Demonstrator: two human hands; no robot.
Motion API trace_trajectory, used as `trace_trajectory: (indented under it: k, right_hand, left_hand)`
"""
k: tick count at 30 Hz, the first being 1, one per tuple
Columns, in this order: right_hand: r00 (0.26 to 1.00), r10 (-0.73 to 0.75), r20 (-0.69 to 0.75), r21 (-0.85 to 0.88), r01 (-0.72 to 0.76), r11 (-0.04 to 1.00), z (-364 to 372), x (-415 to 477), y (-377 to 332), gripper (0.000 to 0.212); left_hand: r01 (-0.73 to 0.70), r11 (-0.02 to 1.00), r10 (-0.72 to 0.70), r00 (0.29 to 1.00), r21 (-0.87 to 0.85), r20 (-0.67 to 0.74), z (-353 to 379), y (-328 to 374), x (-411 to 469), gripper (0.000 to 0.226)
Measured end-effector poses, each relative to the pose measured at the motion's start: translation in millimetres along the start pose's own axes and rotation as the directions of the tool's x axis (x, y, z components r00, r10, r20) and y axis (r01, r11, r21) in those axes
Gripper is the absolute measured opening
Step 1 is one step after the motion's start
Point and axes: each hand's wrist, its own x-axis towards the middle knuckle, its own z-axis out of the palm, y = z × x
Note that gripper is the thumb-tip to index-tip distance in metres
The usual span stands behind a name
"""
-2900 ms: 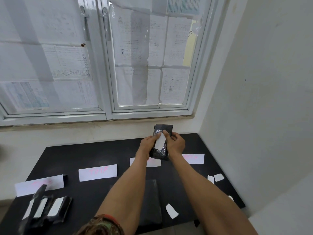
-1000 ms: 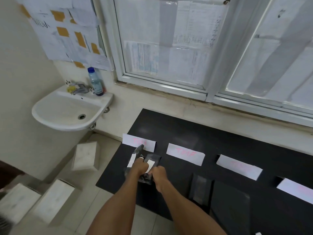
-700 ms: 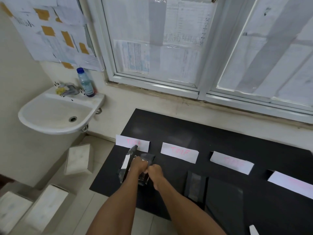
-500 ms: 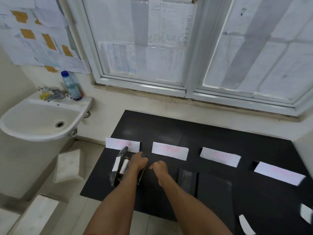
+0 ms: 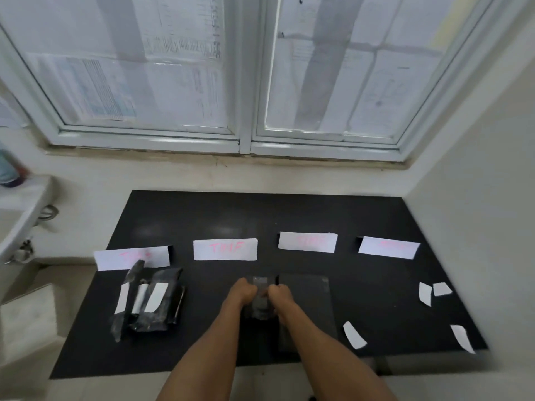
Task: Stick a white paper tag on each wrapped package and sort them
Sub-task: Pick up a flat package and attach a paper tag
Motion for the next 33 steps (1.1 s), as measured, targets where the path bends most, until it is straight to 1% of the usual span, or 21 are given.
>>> trace_trajectory:
  k: [2, 4, 7, 10, 11, 13, 16, 18, 19, 21, 24, 27, 28, 30, 31, 33]
  right_hand:
    - [1.0, -0.005, 0.016, -0.035, 0.006, 0.999, -3, 1, 2, 0.04]
    - [1.0, -0.008, 0.003, -0.051, 0.008, 0.999, -3, 0, 1, 0.038]
    - [0.999, 0.027, 0.035, -0.03, -0.026, 0.999, 2, 2, 3, 0.035]
    - [0.997, 0.045, 0.062, 0.026, -0.047, 0.999, 14, 16, 11, 0.05]
    - [0.996, 0.049, 0.075, 0.043, -0.053, 0.998, 16, 19, 13, 0.05]
    - [0.994, 0.074, 0.08, 0.094, -0.081, 0.992, 17, 7, 9, 0.038]
    - [0.988, 0.114, 0.107, 0.169, -0.131, 0.977, 10, -5, 6, 0.018]
    - [0.982, 0.14, 0.123, 0.202, -0.163, 0.966, 7, -4, 8, 0.004]
    - [0.981, 0.15, 0.127, 0.21, -0.174, 0.962, 7, -5, 9, 0.003]
    - [0.981, 0.154, 0.121, 0.209, -0.177, 0.962, 7, -3, 13, 0.014]
    - [0.983, 0.141, 0.114, 0.225, -0.164, 0.96, 7, -5, 12, 0.014]
    - [0.985, 0.109, 0.131, 0.23, -0.137, 0.963, 0, -6, 8, 0.026]
    - [0.985, 0.107, 0.138, 0.218, -0.135, 0.967, -2, -6, 7, 0.028]
    - [0.983, 0.114, 0.144, 0.226, -0.144, 0.963, -8, -4, 9, 0.027]
    - [0.983, 0.12, 0.14, 0.241, -0.152, 0.958, -10, -2, 11, 0.027]
    - [0.986, 0.11, 0.128, 0.289, -0.143, 0.947, -13, -2, 15, 0.03]
  left_hand:
    - [-0.001, 1.0, 0.001, 1.0, 0.004, 0.027, 5, 1, -6, 0.041]
    - [-0.004, 1.0, 0.004, 0.998, 0.0, 0.057, 9, -1, -4, 0.033]
    - [-0.028, 0.999, 0.03, 0.998, -0.035, 0.058, 9, -6, 1, 0.04]
    - [-0.025, 0.994, 0.029, 0.999, -0.105, 0.042, 8, -20, 21, 0.045]
    - [-0.015, 0.991, 0.02, 0.999, -0.131, 0.038, 6, -21, 21, 0.048]
    - [0.01, 0.986, -0.006, 1.0, -0.169, 0.027, 2, -14, 4, 0.044]
    - [0.09, 0.969, -0.096, 0.995, -0.228, -0.014, 1, -11, -9, 0.024]
    - [0.145, 0.945, -0.161, 0.987, -0.294, -0.03, 0, -11, -10, 0.02]
    - [0.156, 0.935, -0.178, 0.983, -0.318, -0.041, 0, -11, -9, 0.021]
    - [0.165, 0.925, -0.192, 0.98, -0.341, -0.049, -2, -7, -10, 0.024]
    - [0.173, 0.924, -0.203, 0.978, -0.341, -0.052, -3, -2, -8, 0.026]
    - [0.208, 0.912, -0.237, 0.971, -0.354, -0.037, 1, 1, -5, 0.027]
    - [0.217, 0.901, -0.249, 0.968, -0.374, -0.037, 3, 2, -5, 0.023]
    - [0.212, 0.878, -0.261, 0.964, -0.429, -0.057, 9, 6, -7, 0.007]
    - [0.203, 0.867, -0.266, 0.961, -0.456, -0.079, 11, 6, -7, 0.005]
    - [0.193, 0.846, -0.276, 0.956, -0.497, -0.099, 12, 8, -6, 0.009]
